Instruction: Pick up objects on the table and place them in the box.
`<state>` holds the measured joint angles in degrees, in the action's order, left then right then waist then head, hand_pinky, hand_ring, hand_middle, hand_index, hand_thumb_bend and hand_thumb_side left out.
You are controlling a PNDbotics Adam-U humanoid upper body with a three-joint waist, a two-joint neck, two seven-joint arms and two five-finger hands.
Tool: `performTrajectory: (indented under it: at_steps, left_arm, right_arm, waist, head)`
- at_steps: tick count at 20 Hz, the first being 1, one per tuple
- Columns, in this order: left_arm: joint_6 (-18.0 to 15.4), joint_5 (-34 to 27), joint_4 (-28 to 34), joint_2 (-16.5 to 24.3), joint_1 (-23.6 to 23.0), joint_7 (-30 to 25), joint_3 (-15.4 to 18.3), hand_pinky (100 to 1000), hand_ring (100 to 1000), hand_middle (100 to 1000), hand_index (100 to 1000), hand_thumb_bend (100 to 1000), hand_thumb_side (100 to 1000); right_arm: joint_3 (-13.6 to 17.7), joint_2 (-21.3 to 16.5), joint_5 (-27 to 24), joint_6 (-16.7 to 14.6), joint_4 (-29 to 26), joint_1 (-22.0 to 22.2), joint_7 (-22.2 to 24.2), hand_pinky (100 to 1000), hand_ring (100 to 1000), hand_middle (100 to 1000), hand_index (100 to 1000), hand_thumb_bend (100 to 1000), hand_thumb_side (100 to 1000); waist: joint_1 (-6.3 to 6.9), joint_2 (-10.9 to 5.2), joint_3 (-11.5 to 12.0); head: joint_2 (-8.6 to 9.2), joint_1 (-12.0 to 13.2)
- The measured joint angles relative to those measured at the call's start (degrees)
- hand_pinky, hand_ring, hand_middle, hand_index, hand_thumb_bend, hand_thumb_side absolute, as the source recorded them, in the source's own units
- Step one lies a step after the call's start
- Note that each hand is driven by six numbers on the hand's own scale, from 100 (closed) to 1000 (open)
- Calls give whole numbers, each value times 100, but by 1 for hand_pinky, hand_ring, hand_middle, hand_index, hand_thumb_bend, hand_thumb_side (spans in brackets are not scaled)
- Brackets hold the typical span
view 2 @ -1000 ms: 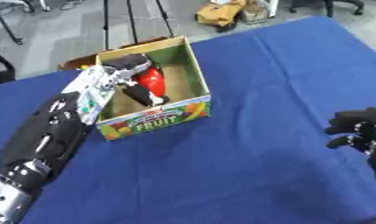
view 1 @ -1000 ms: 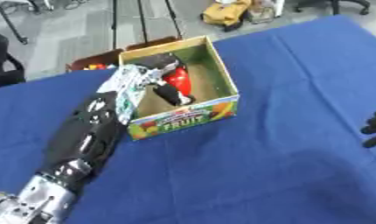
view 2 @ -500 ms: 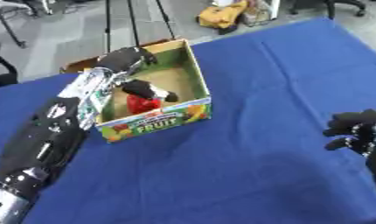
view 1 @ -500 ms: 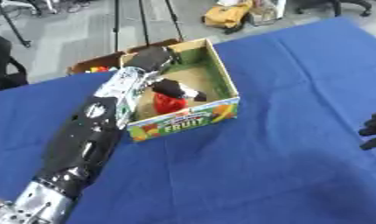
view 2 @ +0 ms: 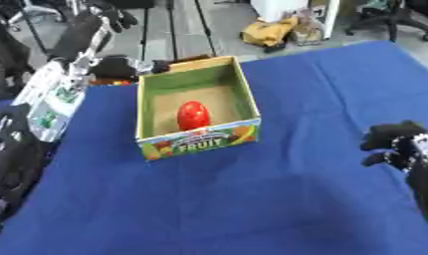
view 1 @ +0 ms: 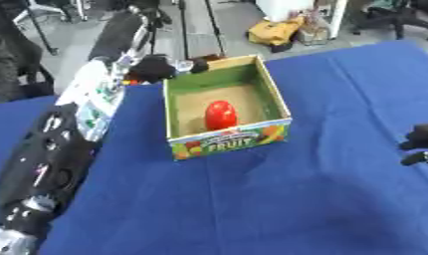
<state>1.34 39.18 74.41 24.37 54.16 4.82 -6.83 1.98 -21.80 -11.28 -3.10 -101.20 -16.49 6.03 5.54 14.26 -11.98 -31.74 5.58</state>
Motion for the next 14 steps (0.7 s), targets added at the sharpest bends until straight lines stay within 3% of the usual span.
performTrajectory:
  at_steps: [3,7,14]
  left_arm:
    - [-98,-1229,878,214,-888,172,2,741,604,575,712,903,868]
    - [-242,-2374,1569,187,-1929,399,79,728,593,565,701,850,885]
    - [-729,-3182,2177,-355,-2918,776,303,718,581,556,693,809,890]
  right_arm:
    - [13,8,-20,-14,5,40,-27,536,646,617,715,100,883]
    - [13,42,-44,-43,-12,42,-57,537,646,618,715,100,879]
    - [14,100,-97,-59,-178,45,-85,536,645,616,714,100,876]
  waist:
    - [-59,-58,266]
    - [-110,-61,476]
    - [-201,27,631]
  head:
    - [-91,-61]
    - [-161,-131]
    - [-250,-143]
